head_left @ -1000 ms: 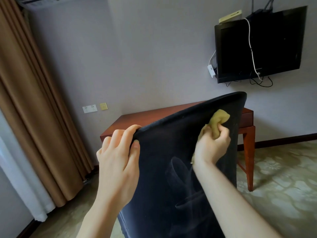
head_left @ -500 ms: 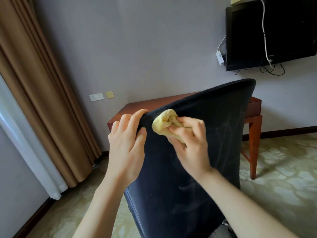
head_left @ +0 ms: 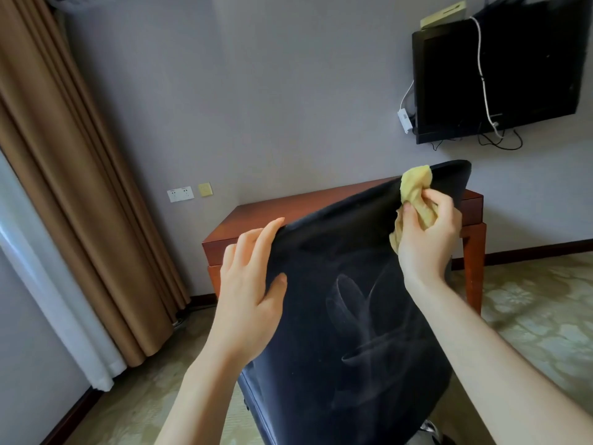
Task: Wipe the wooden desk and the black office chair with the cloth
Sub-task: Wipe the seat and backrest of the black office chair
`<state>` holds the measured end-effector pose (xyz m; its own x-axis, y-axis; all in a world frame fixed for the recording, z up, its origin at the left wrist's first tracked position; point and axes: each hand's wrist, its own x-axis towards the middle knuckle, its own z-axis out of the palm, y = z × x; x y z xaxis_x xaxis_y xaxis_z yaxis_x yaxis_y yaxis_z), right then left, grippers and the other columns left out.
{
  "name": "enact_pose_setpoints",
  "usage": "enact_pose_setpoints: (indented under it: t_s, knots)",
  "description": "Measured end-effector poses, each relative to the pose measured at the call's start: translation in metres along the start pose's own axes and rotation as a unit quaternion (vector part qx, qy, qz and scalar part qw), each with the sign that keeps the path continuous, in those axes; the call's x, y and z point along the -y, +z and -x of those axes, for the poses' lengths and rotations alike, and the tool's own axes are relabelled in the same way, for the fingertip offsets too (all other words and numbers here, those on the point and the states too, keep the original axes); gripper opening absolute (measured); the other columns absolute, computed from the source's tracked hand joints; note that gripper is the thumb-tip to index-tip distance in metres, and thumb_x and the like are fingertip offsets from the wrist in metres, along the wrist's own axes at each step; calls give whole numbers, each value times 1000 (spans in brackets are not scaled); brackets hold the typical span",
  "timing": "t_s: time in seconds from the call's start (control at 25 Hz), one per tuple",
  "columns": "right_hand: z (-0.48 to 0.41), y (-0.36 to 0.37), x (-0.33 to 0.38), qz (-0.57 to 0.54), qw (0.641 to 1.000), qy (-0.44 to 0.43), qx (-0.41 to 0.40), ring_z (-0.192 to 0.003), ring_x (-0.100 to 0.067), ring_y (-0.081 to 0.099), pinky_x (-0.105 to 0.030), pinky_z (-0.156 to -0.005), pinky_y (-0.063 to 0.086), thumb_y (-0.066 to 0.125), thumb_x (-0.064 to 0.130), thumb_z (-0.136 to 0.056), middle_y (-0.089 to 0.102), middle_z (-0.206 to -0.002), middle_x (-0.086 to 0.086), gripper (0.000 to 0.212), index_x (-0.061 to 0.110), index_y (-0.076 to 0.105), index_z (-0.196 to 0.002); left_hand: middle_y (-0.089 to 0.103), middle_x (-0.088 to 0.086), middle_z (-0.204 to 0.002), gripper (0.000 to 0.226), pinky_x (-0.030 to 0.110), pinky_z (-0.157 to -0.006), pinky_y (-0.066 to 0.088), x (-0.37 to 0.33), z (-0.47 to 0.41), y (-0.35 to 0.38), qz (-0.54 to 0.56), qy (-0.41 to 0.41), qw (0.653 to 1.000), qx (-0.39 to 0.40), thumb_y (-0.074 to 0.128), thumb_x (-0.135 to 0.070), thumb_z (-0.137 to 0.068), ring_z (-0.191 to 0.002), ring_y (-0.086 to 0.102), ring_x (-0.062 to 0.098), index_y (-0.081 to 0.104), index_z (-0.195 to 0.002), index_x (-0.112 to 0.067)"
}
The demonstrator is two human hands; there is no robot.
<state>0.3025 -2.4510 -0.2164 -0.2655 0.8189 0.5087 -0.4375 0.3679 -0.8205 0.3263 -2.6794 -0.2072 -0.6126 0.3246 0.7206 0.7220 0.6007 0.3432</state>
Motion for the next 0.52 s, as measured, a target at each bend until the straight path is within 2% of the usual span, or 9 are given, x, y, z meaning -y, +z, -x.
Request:
enact_pose_setpoints:
  t_s: [0.08,0.2,0.32,0.44,0.52]
  knots:
    - [11,6,12,-13,1000,-6,-5,-100,-6,47,6,-75,34,58,18,-93,45,-119,3,28,17,55,-121,25,-26,-139,85,4,-106,10,5,6,-3,6,16,1000,19,60,3,-83,-129,18,-3,20,-142,-42]
    - [44,19,35,-55,997,-54,1,-109,-13,50,-6,-86,40,59,15,-92,46,-123,-1,26,12,59,-118,16,-33,-146,86,0,-106,8,14,11,-8,20,22,999,16,58,4,-87,-134,11,-16,12,-143,-42]
    - [85,33,45,-42,974,-221,41,-111,-24,48,-24,-95,40,62,9,-88,52,-121,-10,20,8,67,-108,36,-23,-144,60,9,-109,23,21,11,-14,112,-45,992,-29,45,-1,-96,-130,27,-16,30,-141,-37]
    - [116,42,37,-32,924,-366,108,-111,-23,46,-30,-102,36,61,15,-90,51,-120,-5,18,11,71,-104,53,-27,-127,45,3,-95,34,21,13,-14,159,-63,984,-47,42,-8,-98,-118,43,-17,46,-125,-43]
    - [120,42,22,-29,883,-442,153,-111,-22,46,-33,-103,37,61,17,-91,46,-120,-2,19,13,73,-106,58,-27,-122,43,8,-94,37,23,14,-12,199,-64,977,-48,41,-10,-93,-116,49,-10,53,-125,-37]
